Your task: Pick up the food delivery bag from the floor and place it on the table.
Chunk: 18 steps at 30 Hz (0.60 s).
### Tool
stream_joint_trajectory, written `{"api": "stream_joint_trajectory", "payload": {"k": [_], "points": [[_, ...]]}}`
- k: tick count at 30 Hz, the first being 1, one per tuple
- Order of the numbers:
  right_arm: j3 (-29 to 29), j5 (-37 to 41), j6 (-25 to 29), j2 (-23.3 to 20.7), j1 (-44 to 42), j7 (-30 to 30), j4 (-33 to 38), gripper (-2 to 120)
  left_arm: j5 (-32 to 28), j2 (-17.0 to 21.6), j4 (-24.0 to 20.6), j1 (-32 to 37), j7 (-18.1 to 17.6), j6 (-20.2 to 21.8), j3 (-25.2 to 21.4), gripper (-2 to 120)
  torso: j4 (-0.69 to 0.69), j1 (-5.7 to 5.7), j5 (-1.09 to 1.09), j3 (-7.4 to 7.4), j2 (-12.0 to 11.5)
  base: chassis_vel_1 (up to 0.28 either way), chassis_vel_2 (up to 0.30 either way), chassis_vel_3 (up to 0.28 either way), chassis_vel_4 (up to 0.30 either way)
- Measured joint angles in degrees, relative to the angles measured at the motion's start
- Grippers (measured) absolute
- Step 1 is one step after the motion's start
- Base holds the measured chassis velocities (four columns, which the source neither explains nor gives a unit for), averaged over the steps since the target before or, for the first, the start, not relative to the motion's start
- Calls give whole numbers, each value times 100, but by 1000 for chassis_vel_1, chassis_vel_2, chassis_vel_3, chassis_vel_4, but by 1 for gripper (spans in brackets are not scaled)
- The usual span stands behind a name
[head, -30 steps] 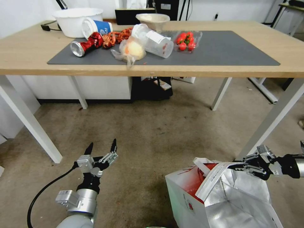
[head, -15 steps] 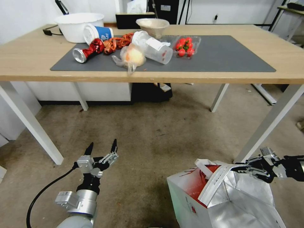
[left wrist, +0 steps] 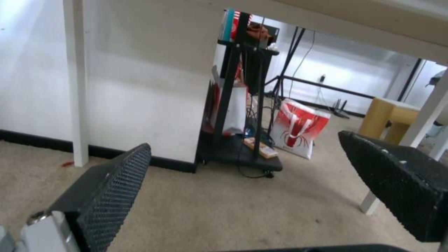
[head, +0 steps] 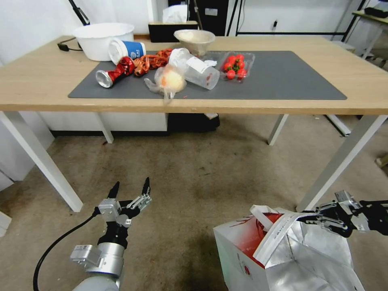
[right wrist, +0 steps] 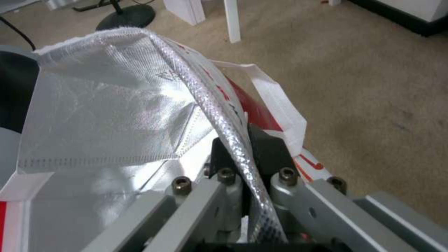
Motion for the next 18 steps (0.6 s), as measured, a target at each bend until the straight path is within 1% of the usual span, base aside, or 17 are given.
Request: {"api": "stream_joint_trajectory", "payload": {"k": [5,6,9,10,13,18], "points": [[0,5,1,-36,23,5,-2,0,0,7,0,-8,-1,-1,-2,100,0,31,0,90,119,0,0,0,0],[0,5,1,-36,23,5,-2,0,0,7,0,-8,-1,-1,-2,100,0,31,0,90,119,0,0,0,0],[-10,16,1,-66,50,10,-12,0,-2,11,3,-25,0,0,-2,100,0,56,0,158,212,0,0,0,0],[-10,16,1,-66,50,10,-12,0,-2,11,3,-25,0,0,-2,100,0,56,0,158,212,0,0,0,0],[-43,19,1,-69,79,12,-23,0,-12,11,24,-60,12,37,-16,100,0,89,0,224,309,0,0,0,0],[-104,13,1,-55,144,14,-38,0,-24,18,35,-82,13,64,-19,100,0,115,0,283,396,0,0,0,0]]}}
